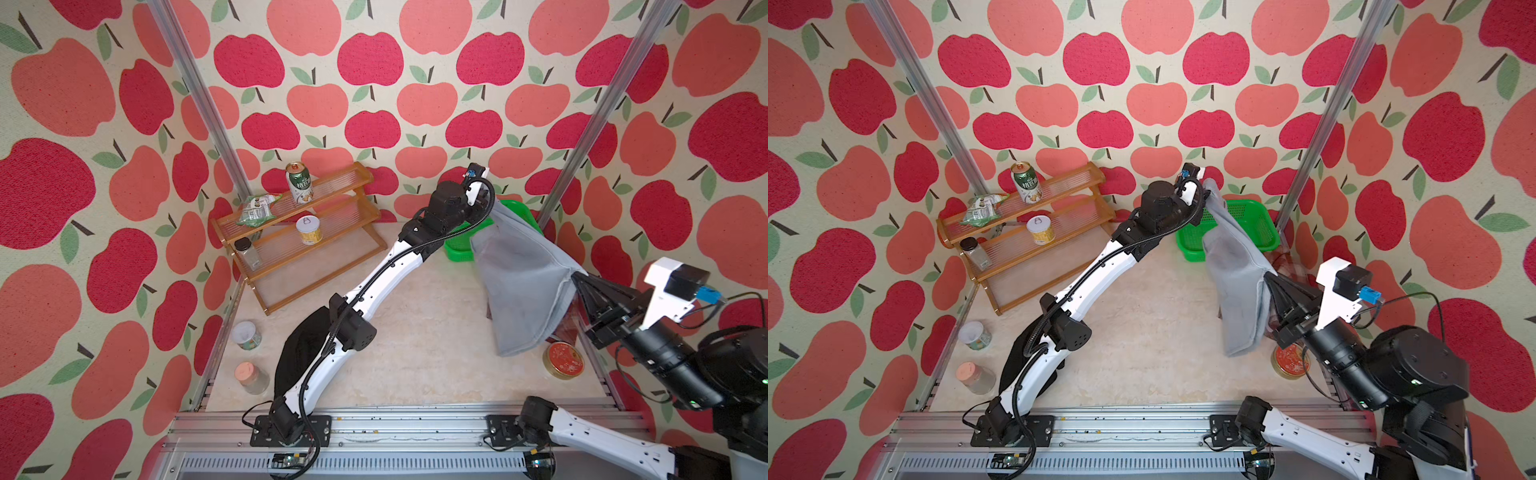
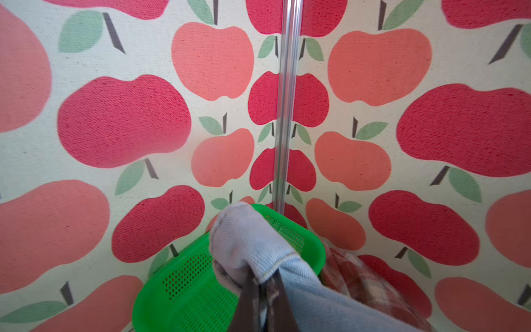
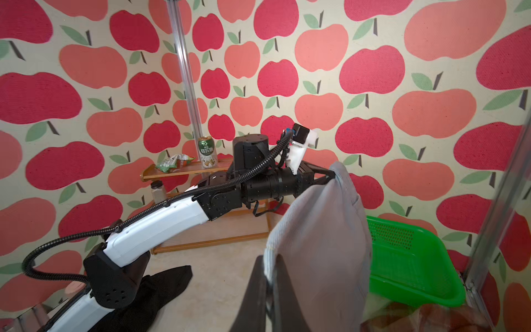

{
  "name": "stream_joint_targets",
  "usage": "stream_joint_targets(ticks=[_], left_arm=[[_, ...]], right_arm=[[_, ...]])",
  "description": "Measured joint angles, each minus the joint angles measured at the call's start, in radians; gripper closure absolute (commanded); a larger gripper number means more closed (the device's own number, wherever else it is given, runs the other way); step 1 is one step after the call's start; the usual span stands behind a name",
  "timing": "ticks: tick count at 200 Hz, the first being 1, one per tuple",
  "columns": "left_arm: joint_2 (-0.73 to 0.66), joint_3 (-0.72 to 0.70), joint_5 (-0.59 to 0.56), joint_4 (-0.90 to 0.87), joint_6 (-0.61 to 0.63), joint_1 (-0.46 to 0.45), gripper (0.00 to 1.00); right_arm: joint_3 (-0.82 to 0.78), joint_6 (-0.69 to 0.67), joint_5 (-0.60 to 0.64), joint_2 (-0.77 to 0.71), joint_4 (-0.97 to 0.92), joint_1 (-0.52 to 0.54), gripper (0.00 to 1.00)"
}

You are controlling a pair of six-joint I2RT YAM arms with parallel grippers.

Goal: Roll up the skirts
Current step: Flatten out the skirt at the center of the board, then fold the skirt at the center of the board.

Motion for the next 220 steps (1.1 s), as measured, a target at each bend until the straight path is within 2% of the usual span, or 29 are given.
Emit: stream_joint_targets(ticks=[9, 29, 57, 76, 98, 120, 150, 170, 194, 220], left_arm=[[-0.087, -0.135, 0.003, 0.020, -0.008, 0.003, 0.97], [-0.345, -0.551, -0.001, 0.127, -0.041, 0.057, 0.97], [-0.675, -1.140, -0.035, 0.335, -0.136, 0.251, 0.97], [-0.809, -1.457, -0.083, 0.445, -0.184, 0.381, 0.97], [-0.888, -1.730, -0.102, 0.497, -0.208, 0.458, 0.97], [-0.943, -1.903, -0.098, 0.495, -0.214, 0.519, 0.97], [-1.064, -1.991, -0.104, 0.500, -0.218, 0.575, 0.97], [-1.160, -2.018, -0.127, 0.517, -0.218, 0.571, 0.96], [-1.267, -2.076, -0.223, 0.542, -0.217, 0.557, 0.97], [-1.295, -2.097, -0.325, 0.556, -0.201, 0.541, 0.96]], right_arm=[[0.011, -0.003, -0.061, 0.023, 0.003, 0.000, 1.00], [-0.043, 0.005, -0.236, 0.092, 0.052, 0.001, 1.00], [-0.294, 0.055, -0.452, 0.214, 0.229, 0.019, 1.00], [-0.536, 0.108, -0.518, 0.311, 0.411, 0.064, 1.00], [-0.740, 0.160, -0.542, 0.485, 0.589, 0.156, 1.00], [-0.758, 0.183, -0.572, 0.655, 0.712, 0.237, 1.00], [-0.665, 0.190, -0.628, 0.788, 0.821, 0.300, 1.00], [-0.623, 0.191, -0.669, 0.813, 0.872, 0.330, 1.00], [-0.616, 0.206, -0.707, 0.814, 0.924, 0.355, 1.00], [-0.644, 0.246, -0.742, 0.790, 0.951, 0.318, 1.00]])
